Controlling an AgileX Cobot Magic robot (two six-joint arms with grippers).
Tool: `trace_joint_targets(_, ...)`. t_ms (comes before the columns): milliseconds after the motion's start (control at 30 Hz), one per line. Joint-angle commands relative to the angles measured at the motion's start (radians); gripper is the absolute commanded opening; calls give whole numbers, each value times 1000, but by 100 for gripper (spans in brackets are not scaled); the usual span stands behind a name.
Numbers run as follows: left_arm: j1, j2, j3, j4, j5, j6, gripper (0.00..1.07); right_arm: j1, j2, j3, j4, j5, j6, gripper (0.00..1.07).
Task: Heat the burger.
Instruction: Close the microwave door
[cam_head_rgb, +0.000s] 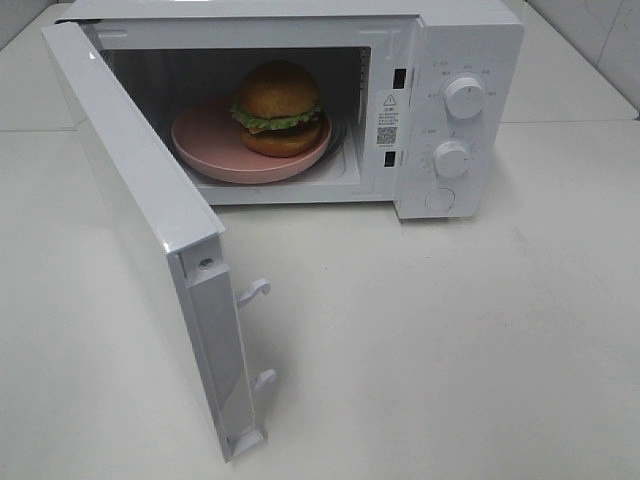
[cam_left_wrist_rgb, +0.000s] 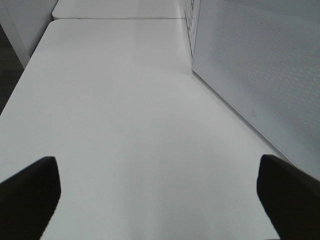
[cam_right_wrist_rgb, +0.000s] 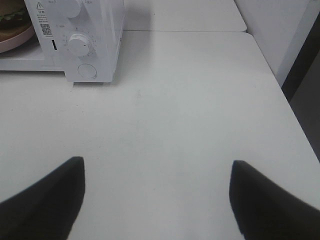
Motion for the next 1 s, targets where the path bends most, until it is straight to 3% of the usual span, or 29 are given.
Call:
trace_joint_targets(33,2,-11,-1,-1,-18,-2,100,-5,-28,1,-5,-7,8,76)
trace_joint_targets(1000,2,1,-26,-23,-49,-5,100,-5,-28,1,-5,-7,8,76)
